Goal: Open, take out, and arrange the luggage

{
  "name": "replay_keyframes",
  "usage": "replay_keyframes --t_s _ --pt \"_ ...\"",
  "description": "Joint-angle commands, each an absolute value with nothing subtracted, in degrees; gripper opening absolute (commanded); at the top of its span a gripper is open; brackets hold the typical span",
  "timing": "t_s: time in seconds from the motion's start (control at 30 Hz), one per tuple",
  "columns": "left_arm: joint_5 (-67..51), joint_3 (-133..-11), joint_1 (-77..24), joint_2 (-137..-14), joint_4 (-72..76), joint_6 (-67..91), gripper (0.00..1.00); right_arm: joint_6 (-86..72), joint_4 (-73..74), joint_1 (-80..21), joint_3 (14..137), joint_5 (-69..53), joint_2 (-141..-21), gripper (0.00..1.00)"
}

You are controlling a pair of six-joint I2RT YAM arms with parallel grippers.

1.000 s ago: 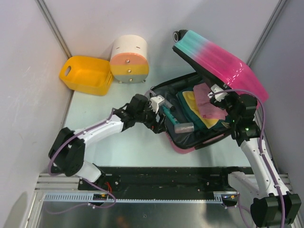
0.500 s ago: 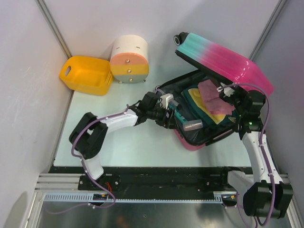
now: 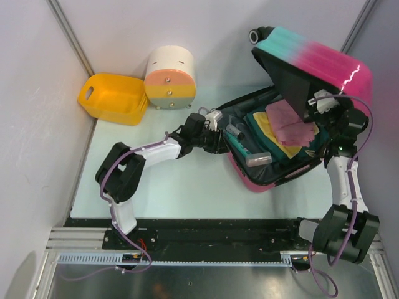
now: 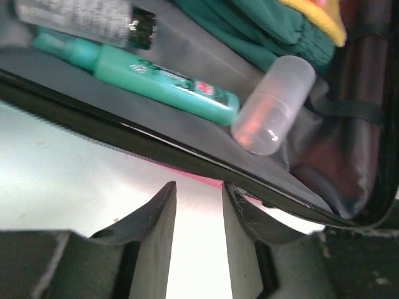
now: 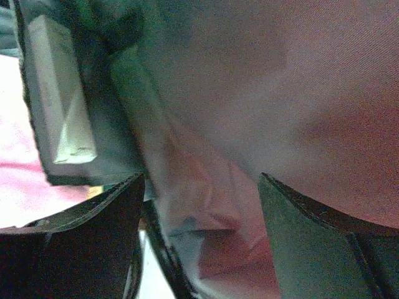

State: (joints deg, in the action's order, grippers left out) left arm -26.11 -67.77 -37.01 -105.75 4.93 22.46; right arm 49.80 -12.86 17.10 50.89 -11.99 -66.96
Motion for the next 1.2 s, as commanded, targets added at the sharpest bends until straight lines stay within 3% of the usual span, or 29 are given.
replay_keyframes --t_s 0.0,0.33,0.73,0.9,1.07,1.17 --pt "-20.48 -68.47 -35.86 -106.61 7.82 21.71 0.39 48.52 -24.52 21.79 56.51 -9.4 -70.13 0.79" --pt "-21.44 -69.35 -35.95 -107.14 7.56 21.8 0.38 47.81 -28.91 27.51 60.2 -10.55 -76.29 0.83" --pt "-21.71 -71.01 -35.95 -107.05 7.56 21.71 0.42 44.13 -24.7 30.32 60.38 -14.32 -71.9 0.89" --pt "-21.62 -71.37 -35.95 -106.79 7.56 21.62 0.5 42.37 -22.42 31.73 60.64 -15.55 -69.44 0.93" --pt "-20.92 -71.28 -35.95 -105.73 7.56 20.74 0.64 42.01 -21.1 33.48 61.78 -16.52 -69.34 0.95" --pt "-20.74 -71.28 -35.95 -105.29 7.47 20.13 0.64 40.7 -20.92 35.85 63.97 -16.87 -71.54 0.95"
